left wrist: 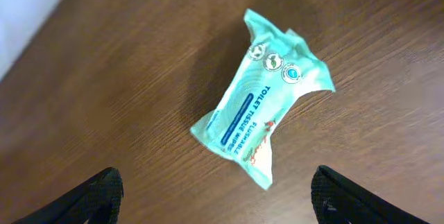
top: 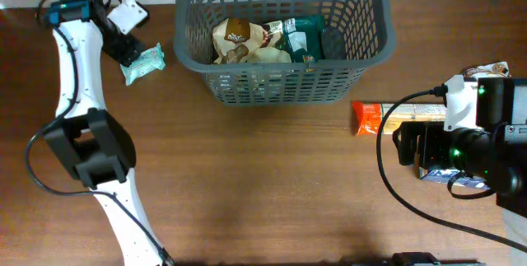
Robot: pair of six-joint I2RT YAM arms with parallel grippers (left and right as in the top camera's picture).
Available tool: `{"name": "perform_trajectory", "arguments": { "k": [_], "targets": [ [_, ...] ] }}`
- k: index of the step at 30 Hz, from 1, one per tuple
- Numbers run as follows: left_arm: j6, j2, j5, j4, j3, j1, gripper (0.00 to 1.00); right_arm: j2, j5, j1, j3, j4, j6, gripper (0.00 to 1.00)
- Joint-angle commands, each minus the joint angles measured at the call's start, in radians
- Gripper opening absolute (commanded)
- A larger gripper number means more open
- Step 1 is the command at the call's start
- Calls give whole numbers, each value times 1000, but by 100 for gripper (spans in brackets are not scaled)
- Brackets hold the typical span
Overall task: Pack container
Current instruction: 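Move the left gripper to the mint-green toilet tissue pack and grasp it, then carry the tissue pack into the grey basket and release it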
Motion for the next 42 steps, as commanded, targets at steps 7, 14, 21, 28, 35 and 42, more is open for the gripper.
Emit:
{"name": "perform_trajectory", "arguments": {
  "k": [7, 14, 21, 28, 35, 42],
  "targets": [
    [87, 129, -18, 52, 9, 8, 79, -2, -6, 5, 13, -23, 9, 99],
    [93, 197, 17, 65, 9, 8, 73, -2, -6, 5, 13, -25, 13, 99],
    [93, 248, 32, 41, 8, 2, 68, -2, -6, 5, 13, -23, 13, 99],
    [34, 254, 31, 29, 13, -6, 2, -2, -10, 5, 13, -23, 13, 99],
    [-153, 210, 21, 29, 46, -3, 2, -2, -37, 5, 13, -23, 13, 99],
    [-399, 45, 51, -36, 163, 2, 2, -2, -40, 5, 13, -23, 13, 99]
  ]
}}
